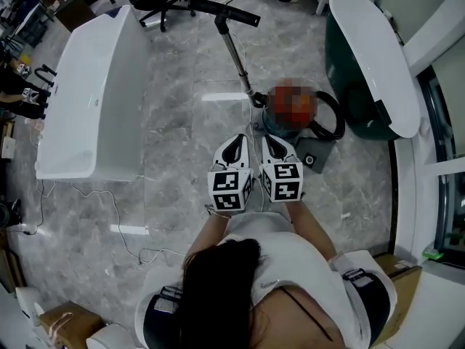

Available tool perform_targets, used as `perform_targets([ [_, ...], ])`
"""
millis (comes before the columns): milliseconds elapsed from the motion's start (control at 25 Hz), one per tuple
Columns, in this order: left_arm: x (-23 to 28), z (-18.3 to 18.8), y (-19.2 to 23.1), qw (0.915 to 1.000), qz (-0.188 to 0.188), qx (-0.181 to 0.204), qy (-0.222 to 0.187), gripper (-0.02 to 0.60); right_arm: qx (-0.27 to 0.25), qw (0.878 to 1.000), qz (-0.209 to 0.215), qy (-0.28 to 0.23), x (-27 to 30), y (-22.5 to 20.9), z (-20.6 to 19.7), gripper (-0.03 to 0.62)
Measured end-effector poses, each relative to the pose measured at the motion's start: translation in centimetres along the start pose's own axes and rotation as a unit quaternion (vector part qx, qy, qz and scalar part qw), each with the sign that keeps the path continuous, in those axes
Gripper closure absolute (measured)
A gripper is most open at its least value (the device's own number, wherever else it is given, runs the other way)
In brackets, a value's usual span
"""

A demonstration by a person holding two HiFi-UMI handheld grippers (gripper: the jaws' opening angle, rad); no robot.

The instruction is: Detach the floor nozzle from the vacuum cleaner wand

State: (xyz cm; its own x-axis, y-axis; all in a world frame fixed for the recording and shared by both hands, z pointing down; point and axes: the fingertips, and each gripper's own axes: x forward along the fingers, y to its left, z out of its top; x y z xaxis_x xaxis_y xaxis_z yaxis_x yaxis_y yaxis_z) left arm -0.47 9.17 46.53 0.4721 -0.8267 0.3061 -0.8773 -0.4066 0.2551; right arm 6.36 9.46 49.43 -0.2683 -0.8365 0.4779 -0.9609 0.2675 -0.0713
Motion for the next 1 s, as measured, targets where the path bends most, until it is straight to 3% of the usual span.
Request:
perform_targets([
  [1000, 5.3, 3.0, 7.2, 0.9991, -0.040, -0.007, 0.007, 0.577, 0.004, 0.999, -0.048, 0.013, 7.6, 1.3, 2.7, 0.579],
])
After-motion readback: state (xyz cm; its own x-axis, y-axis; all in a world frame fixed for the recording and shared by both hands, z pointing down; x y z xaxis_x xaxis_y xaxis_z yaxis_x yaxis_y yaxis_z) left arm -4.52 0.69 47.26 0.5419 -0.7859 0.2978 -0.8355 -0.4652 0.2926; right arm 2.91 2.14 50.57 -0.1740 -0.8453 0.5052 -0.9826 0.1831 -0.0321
